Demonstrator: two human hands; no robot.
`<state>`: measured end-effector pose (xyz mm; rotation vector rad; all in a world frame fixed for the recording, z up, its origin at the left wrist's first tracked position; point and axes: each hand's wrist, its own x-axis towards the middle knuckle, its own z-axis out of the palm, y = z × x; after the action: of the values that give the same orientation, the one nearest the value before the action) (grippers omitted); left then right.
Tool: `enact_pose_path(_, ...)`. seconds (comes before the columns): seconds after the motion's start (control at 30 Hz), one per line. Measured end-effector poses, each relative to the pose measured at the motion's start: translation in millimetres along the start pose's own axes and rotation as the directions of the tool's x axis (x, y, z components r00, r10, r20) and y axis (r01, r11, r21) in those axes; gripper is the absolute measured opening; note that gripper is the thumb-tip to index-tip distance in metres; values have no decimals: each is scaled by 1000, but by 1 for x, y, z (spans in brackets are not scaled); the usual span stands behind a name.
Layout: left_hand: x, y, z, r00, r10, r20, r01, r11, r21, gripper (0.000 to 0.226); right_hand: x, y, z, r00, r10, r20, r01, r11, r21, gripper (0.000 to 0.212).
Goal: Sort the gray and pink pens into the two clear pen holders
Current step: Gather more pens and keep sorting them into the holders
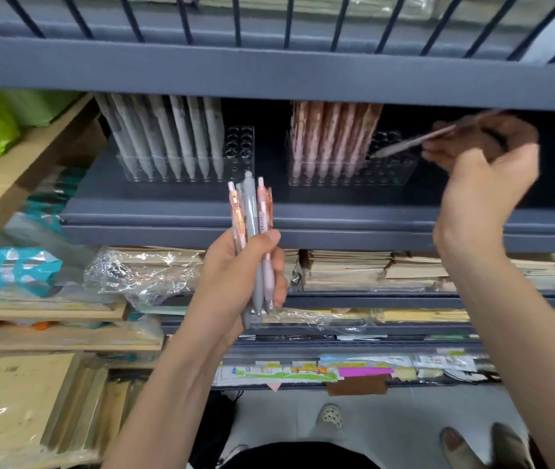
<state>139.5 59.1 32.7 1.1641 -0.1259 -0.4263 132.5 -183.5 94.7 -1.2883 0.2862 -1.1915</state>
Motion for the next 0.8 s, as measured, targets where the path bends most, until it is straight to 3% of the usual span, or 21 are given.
enact_pose_path(0.23,2,-5,17,999,16,-33,-17,1000,-15,7,21,15,9,978,-48,203,93,972,-215,12)
enact_pose_path(0.3,4,-7,20,999,28,-39,-29,999,-21,2,27,18,13,958,-62,280,175,900,-399,4)
enact_pose_path(0.43,4,-12,24,997,54,-64,-56,998,-32,8,33,19,23,878,-116,465,395,725,-564,22)
enact_pose_path(0.63,3,-14,22,995,69,-73,-72,997,-32,17,35,19,24,847,-82,524,451,632,-630,29)
enact_pose_path(0.8,-1,-12,17,995,70,-64,-72,997,-14,23,42,21,29,875,23,483,358,640,-680,30)
